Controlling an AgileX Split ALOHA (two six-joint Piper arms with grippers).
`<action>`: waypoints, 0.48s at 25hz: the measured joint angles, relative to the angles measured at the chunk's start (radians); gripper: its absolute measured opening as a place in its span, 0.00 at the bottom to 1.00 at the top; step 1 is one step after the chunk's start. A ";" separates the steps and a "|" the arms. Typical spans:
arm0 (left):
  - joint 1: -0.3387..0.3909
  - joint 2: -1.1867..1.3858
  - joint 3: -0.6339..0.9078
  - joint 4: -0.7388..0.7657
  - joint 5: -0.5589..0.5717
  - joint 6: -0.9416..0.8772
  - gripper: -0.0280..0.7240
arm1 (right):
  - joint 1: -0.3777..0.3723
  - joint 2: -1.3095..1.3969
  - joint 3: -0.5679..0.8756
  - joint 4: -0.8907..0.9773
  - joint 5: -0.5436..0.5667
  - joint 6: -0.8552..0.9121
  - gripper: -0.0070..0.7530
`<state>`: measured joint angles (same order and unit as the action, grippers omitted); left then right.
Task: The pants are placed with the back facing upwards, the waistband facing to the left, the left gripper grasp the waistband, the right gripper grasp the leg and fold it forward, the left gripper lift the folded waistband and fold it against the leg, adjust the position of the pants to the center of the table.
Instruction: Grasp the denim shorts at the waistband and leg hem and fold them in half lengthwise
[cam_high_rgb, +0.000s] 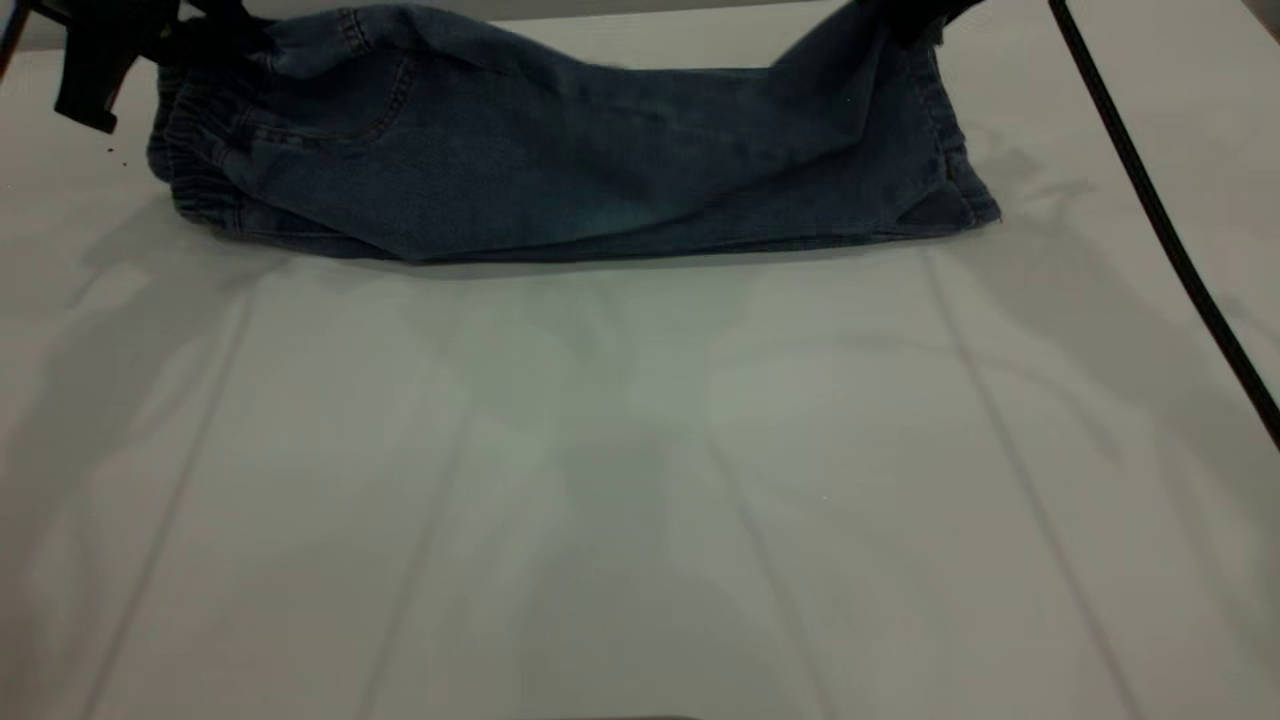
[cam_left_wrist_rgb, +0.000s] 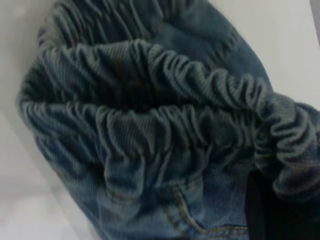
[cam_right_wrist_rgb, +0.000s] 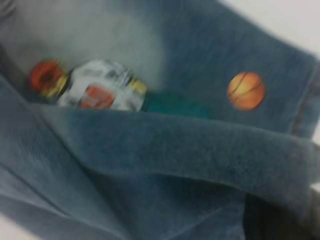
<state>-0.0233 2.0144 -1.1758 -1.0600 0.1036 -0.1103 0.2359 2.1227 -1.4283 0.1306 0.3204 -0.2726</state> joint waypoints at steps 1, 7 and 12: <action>0.000 0.005 0.000 -0.008 -0.023 0.000 0.14 | -0.008 0.003 -0.002 0.001 -0.020 0.009 0.05; 0.000 0.027 0.000 -0.044 -0.131 0.000 0.14 | -0.043 0.040 -0.004 0.013 -0.119 0.043 0.05; 0.000 0.032 0.000 -0.044 -0.182 0.000 0.14 | -0.058 0.075 -0.004 0.045 -0.192 0.045 0.05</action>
<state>-0.0233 2.0464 -1.1758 -1.1043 -0.0780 -0.1103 0.1780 2.1980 -1.4326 0.1757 0.1283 -0.2274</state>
